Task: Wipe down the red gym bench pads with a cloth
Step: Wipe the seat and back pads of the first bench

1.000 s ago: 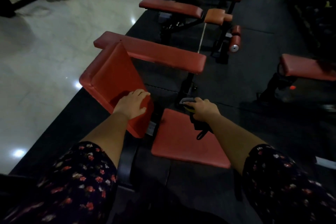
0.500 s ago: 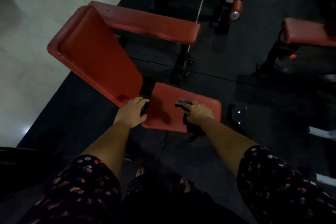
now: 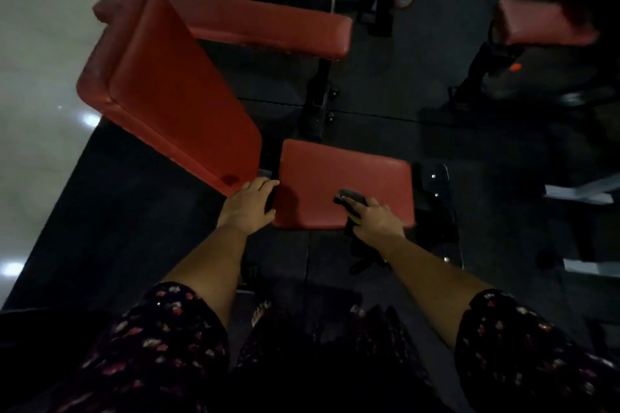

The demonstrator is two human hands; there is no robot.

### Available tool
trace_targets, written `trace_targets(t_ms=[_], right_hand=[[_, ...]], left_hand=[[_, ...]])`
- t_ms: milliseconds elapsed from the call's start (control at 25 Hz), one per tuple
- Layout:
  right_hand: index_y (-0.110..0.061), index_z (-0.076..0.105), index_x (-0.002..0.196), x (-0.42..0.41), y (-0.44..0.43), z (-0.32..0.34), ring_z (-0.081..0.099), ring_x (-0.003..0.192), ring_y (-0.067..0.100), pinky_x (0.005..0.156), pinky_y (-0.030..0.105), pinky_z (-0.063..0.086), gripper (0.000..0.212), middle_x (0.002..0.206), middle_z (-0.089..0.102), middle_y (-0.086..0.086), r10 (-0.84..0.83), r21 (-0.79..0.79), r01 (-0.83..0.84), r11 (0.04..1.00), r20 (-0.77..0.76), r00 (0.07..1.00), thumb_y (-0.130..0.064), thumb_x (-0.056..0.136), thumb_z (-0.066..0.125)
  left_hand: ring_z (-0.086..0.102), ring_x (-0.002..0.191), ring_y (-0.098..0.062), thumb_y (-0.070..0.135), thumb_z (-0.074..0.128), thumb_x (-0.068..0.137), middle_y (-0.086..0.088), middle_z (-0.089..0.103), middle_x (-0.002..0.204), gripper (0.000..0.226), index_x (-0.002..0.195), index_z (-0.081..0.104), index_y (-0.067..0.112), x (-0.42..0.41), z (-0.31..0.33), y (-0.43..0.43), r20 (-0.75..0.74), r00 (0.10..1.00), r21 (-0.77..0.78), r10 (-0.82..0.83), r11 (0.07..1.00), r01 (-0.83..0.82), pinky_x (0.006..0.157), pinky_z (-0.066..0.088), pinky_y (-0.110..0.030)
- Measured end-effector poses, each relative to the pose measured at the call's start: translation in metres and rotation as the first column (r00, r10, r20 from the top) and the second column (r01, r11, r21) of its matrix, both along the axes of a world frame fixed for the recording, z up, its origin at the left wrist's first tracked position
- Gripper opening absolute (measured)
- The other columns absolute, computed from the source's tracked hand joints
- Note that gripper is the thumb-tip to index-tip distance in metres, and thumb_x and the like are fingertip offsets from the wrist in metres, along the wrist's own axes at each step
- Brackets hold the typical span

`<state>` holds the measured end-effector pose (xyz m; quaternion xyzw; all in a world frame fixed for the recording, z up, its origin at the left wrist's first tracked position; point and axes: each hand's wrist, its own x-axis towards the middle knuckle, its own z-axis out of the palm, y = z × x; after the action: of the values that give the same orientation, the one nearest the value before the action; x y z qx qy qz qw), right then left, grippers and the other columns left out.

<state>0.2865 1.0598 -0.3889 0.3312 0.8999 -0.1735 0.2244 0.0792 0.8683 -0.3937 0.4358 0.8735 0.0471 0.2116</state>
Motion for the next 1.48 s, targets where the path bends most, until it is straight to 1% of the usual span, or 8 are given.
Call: trace_targets(t_ms=[440, 640, 920, 1040, 1200, 1320, 1400, 1480], right_hand=[[-0.055, -0.001, 0.147, 0.005, -0.050, -0.123, 0.040, 0.128, 0.039, 0.095, 0.047, 0.046, 0.091, 0.156, 0.021, 0.008, -0.235, -0.198, 0.250, 0.948, 0.095, 0.967, -0.026, 0.088, 0.060], [-0.056, 0.003, 0.146, -0.010, -0.056, -0.181, 0.038, 0.127, 0.031, 0.088, 0.043, 0.051, 0.082, 0.156, 0.019, 0.001, -0.115, -0.176, 0.126, 0.976, 0.074, 0.991, -0.028, 0.090, 0.056], [-0.054, -0.004, 0.147, -0.084, -0.053, -0.232, 0.035, 0.122, 0.033, 0.082, 0.045, 0.050, 0.085, 0.156, 0.013, 0.004, -0.228, -0.045, 0.224, 0.974, -0.122, 0.966, -0.027, 0.094, 0.057], [-0.054, -0.008, 0.146, -0.116, -0.067, -0.257, 0.027, 0.125, 0.036, 0.089, 0.045, 0.045, 0.087, 0.160, -0.006, 0.006, -0.003, 0.034, 0.007, 0.999, -0.145, 0.989, -0.011, 0.095, 0.048], [-0.047, -0.011, 0.149, -0.124, -0.058, -0.299, 0.004, 0.140, 0.051, 0.095, 0.052, 0.043, 0.071, 0.158, -0.024, 0.009, 0.338, 0.106, -0.338, 0.935, 0.018, 0.941, -0.022, 0.102, 0.036], [-0.047, 0.013, 0.150, -0.102, -0.032, -0.321, 0.024, 0.132, 0.054, 0.081, 0.055, 0.049, 0.069, 0.162, 0.001, 0.013, 0.491, 0.221, -0.471, 0.854, -0.041, 0.870, -0.027, 0.095, 0.050], [-0.045, 0.041, 0.142, -0.086, -0.007, -0.325, 0.049, 0.107, 0.050, 0.060, 0.049, 0.053, 0.073, 0.153, 0.033, 0.016, 0.427, 0.297, -0.396, 0.869, -0.047, 0.903, -0.024, 0.078, 0.071], [-0.046, 0.043, 0.140, -0.075, 0.013, -0.326, 0.054, 0.094, 0.043, 0.056, 0.044, 0.051, 0.077, 0.150, 0.038, 0.016, 0.320, 0.307, -0.280, 0.909, -0.087, 0.943, -0.017, 0.075, 0.073]], left_hand=[[0.035, 0.138, -0.026, 0.030, 0.060, 0.090, -0.006, 0.035, 0.152, 0.083, 0.156, 0.011, 0.023, -0.034, -0.121, 0.005, -0.077, 0.979, -0.044, -0.190, 0.981, 0.187, 0.117, 0.023, -0.039], [0.019, 0.147, -0.024, 0.035, 0.055, 0.093, -0.005, 0.019, 0.160, 0.089, 0.155, -0.007, 0.021, -0.048, -0.182, 0.027, -0.153, 0.940, -0.126, -0.304, 0.950, 0.286, 0.121, 0.007, -0.038], [0.039, 0.134, -0.027, 0.023, 0.051, 0.098, -0.001, 0.008, 0.162, 0.078, 0.155, -0.003, 0.030, -0.057, -0.255, 0.049, 0.288, 0.957, 0.060, 0.029, 0.997, -0.048, 0.100, 0.046, -0.044], [0.028, 0.143, -0.026, 0.029, 0.039, 0.104, 0.002, 0.008, 0.163, 0.060, 0.155, 0.007, 0.029, -0.072, -0.282, 0.060, 0.290, 0.947, 0.102, 0.137, 0.980, -0.173, 0.111, 0.036, -0.044], [0.010, 0.149, -0.024, 0.022, 0.034, 0.105, 0.002, 0.007, 0.163, 0.055, 0.155, 0.013, 0.023, -0.090, -0.305, 0.082, 0.210, 0.958, 0.129, 0.193, 0.966, -0.223, 0.119, 0.020, -0.045], [-0.003, 0.150, -0.024, 0.021, 0.036, 0.104, 0.000, 0.003, 0.164, 0.059, 0.156, 0.009, 0.021, -0.099, -0.327, 0.091, 0.047, 0.995, 0.031, 0.084, 0.996, -0.086, 0.121, 0.004, -0.046], [-0.004, 0.150, -0.022, 0.031, 0.035, 0.104, 0.000, 0.004, 0.164, 0.058, 0.156, 0.010, 0.020, -0.106, -0.335, 0.098, -0.005, 0.999, 0.028, 0.034, 0.999, -0.034, 0.121, -0.001, -0.045], [-0.003, 0.151, -0.019, 0.039, 0.031, 0.104, 0.001, 0.003, 0.164, 0.060, 0.156, 0.009, 0.020, -0.111, -0.342, 0.104, -0.017, 0.999, 0.040, -0.046, 0.998, 0.047, 0.122, -0.003, -0.044]])
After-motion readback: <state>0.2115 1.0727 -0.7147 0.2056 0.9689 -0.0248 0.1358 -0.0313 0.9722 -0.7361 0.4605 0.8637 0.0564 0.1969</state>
